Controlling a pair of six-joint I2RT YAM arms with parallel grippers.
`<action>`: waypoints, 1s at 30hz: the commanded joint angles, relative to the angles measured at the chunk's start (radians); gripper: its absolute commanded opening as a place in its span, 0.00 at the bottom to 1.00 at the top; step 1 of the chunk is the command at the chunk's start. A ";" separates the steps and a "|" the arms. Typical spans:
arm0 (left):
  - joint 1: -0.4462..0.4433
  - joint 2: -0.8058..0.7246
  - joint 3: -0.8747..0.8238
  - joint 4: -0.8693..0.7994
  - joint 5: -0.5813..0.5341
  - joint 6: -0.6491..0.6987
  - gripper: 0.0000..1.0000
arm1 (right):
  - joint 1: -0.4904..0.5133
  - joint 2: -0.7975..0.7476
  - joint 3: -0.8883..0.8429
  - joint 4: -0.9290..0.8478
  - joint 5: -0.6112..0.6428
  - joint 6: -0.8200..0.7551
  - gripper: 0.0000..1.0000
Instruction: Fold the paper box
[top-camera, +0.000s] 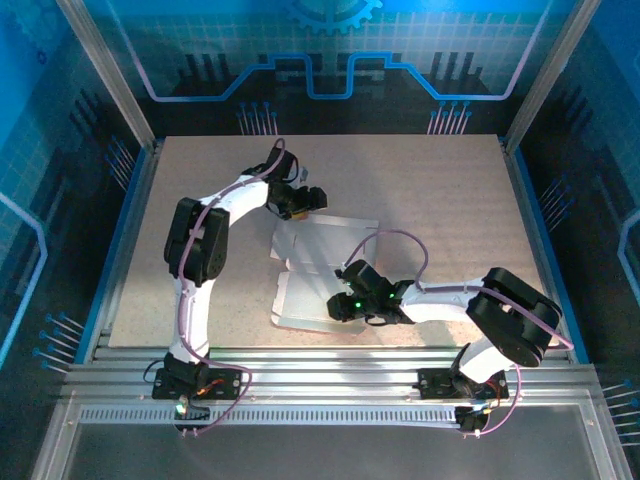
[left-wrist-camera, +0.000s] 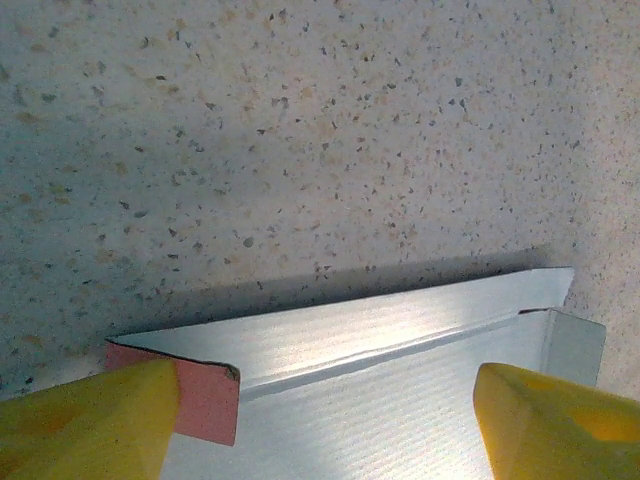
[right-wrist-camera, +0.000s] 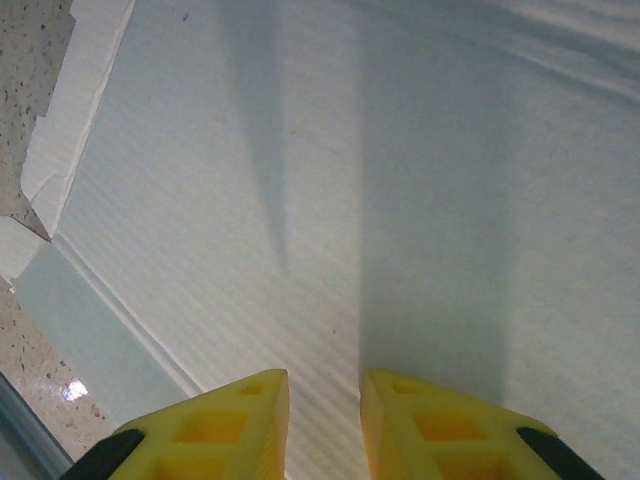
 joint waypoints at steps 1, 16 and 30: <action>-0.015 0.034 0.037 -0.029 -0.004 -0.007 0.78 | 0.021 0.043 -0.013 -0.065 -0.007 0.003 0.28; -0.064 0.129 0.150 -0.198 -0.137 0.048 0.76 | 0.023 0.044 -0.020 -0.066 -0.001 0.007 0.28; -0.021 -0.055 0.119 -0.223 -0.119 0.109 0.69 | 0.023 -0.034 -0.010 -0.085 0.050 -0.007 0.28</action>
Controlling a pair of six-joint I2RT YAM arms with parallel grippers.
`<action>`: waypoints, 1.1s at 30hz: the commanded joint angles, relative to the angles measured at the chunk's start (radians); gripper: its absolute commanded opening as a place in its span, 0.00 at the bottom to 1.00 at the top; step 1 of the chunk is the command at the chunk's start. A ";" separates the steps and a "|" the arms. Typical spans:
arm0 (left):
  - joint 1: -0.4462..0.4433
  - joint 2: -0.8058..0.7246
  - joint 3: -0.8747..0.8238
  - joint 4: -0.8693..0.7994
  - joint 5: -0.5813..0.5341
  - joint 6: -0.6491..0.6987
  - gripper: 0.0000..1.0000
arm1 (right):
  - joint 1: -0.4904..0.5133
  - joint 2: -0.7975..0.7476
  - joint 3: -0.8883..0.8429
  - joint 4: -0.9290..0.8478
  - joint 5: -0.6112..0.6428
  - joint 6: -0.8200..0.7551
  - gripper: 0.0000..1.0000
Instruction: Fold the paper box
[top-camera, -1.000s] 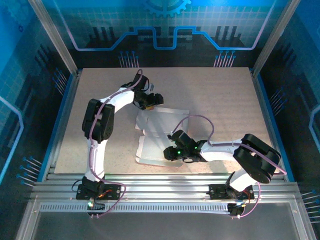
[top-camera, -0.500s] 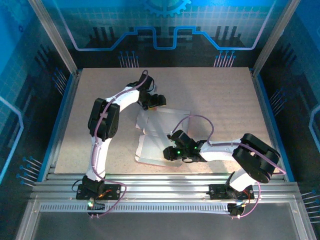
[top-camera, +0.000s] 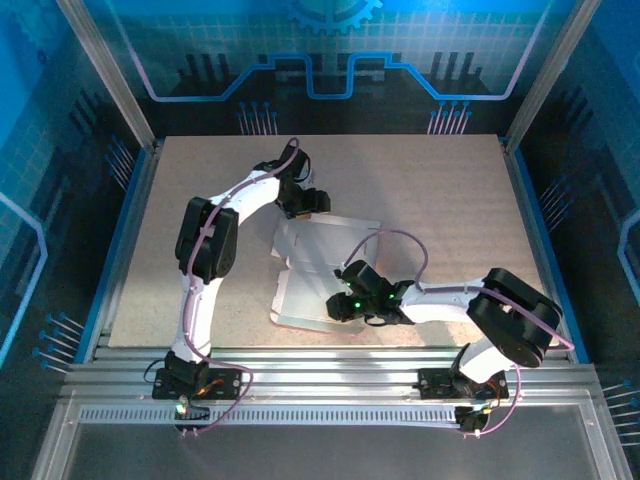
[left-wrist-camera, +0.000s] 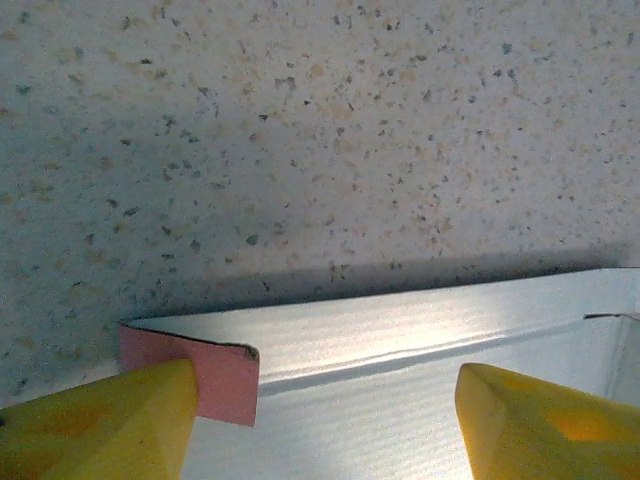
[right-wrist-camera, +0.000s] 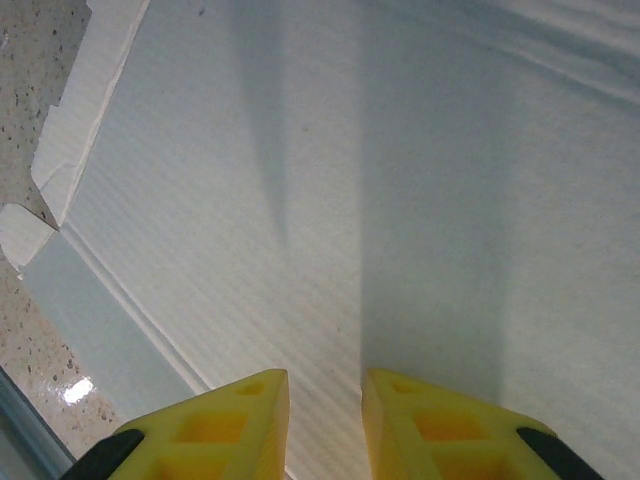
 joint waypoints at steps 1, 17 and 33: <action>0.031 -0.132 -0.041 -0.050 0.000 0.058 0.69 | 0.015 -0.032 -0.004 -0.100 0.039 -0.014 0.28; 0.190 -0.343 -0.267 -0.086 0.143 0.213 0.71 | -0.041 -0.108 0.139 -0.261 -0.054 -0.202 0.29; 0.200 -0.017 0.058 -0.429 0.163 0.321 0.64 | -0.186 0.034 0.291 -0.353 -0.199 -0.339 0.28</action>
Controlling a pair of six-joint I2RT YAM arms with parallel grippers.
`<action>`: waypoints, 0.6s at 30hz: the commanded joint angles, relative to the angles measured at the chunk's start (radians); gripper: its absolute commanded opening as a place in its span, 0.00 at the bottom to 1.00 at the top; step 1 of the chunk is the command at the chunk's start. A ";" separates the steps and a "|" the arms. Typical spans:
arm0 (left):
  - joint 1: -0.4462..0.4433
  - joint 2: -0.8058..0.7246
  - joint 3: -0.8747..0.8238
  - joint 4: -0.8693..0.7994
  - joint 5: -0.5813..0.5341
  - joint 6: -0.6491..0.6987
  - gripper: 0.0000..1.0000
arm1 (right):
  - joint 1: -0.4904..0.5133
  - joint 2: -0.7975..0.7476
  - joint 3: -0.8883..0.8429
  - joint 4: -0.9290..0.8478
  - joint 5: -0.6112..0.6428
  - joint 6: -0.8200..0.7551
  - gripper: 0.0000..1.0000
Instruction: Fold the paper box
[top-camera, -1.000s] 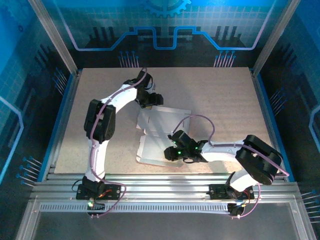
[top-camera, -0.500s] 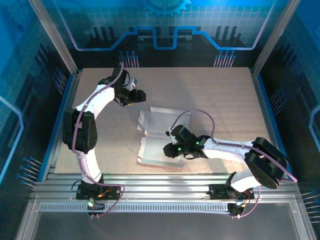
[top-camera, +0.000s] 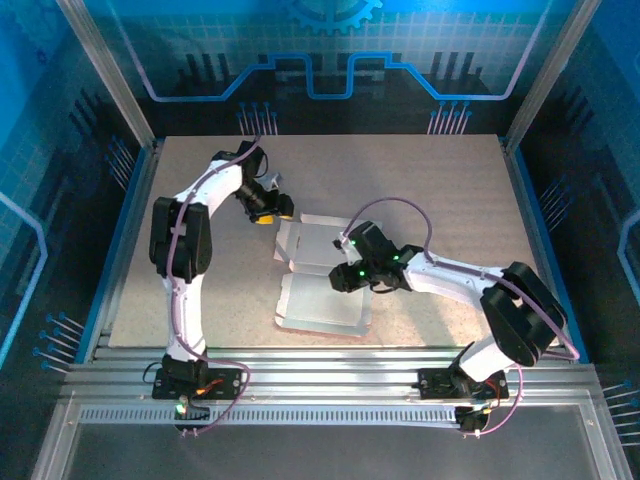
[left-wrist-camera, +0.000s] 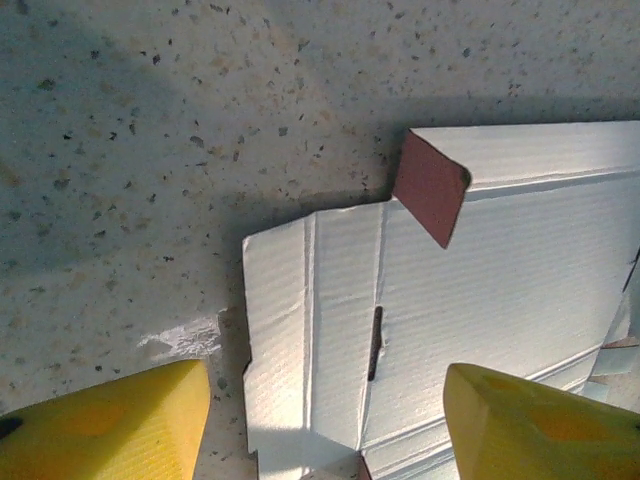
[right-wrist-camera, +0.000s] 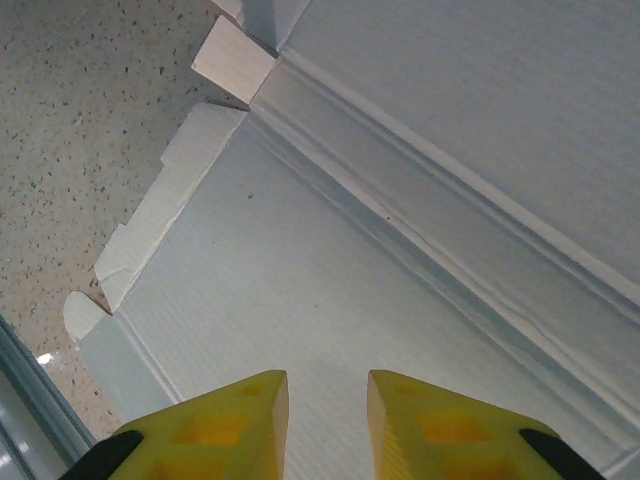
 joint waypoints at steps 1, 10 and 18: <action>0.005 0.058 0.085 -0.117 0.042 0.046 0.64 | -0.004 0.037 0.027 -0.049 -0.065 -0.041 0.28; 0.006 0.154 0.191 -0.190 0.041 0.055 0.58 | 0.021 0.066 -0.004 -0.022 -0.076 -0.013 0.28; 0.006 0.196 0.220 -0.200 0.047 0.065 0.54 | 0.040 0.079 -0.023 -0.003 -0.069 0.007 0.27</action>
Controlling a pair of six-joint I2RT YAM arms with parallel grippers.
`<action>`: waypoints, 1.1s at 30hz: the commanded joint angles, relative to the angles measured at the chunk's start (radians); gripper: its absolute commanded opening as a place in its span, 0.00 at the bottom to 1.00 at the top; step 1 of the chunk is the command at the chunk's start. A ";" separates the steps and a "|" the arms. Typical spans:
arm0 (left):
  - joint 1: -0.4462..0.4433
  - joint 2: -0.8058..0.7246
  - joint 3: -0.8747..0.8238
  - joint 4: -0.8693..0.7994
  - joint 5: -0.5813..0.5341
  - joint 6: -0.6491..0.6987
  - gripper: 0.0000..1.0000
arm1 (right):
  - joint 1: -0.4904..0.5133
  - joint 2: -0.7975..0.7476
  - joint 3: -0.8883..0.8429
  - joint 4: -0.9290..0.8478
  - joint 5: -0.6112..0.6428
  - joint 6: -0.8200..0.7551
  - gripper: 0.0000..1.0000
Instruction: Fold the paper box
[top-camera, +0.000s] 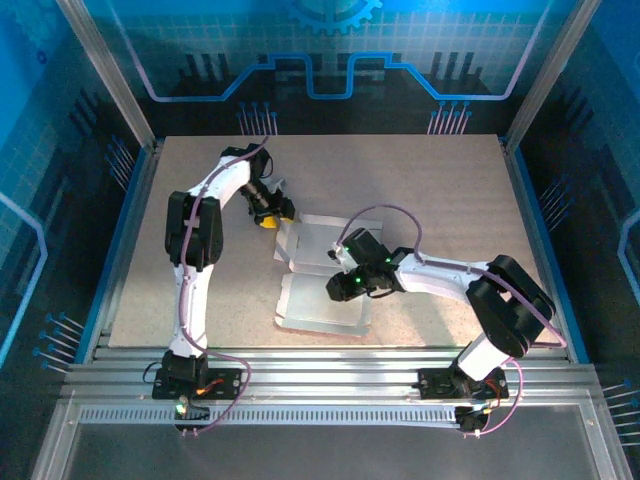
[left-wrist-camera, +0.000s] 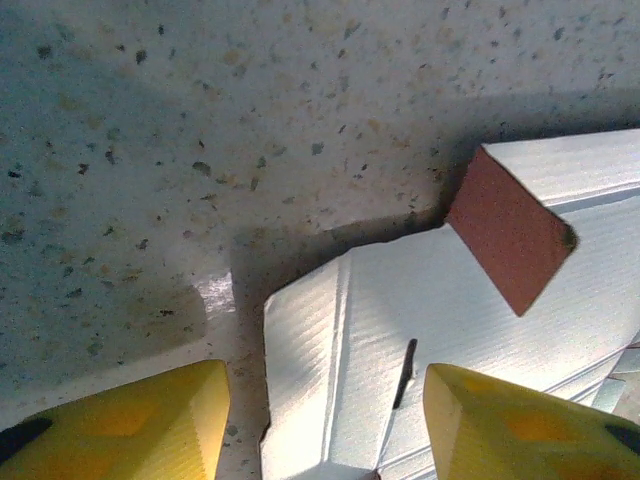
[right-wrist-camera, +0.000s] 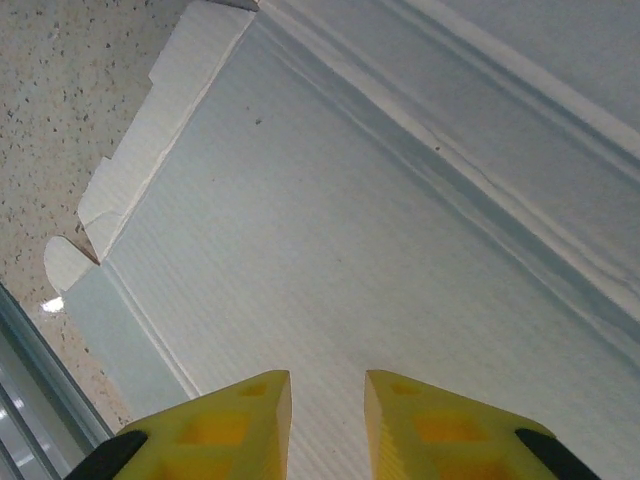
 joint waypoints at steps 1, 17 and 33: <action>0.006 0.027 0.034 -0.041 0.031 0.035 0.54 | 0.016 0.020 -0.019 0.014 -0.017 0.017 0.27; 0.005 0.082 0.087 -0.085 0.083 0.115 0.46 | 0.080 0.091 -0.055 0.026 0.026 0.037 0.20; 0.005 0.074 0.114 -0.147 0.130 0.187 0.26 | 0.092 0.124 -0.059 0.038 0.052 0.041 0.20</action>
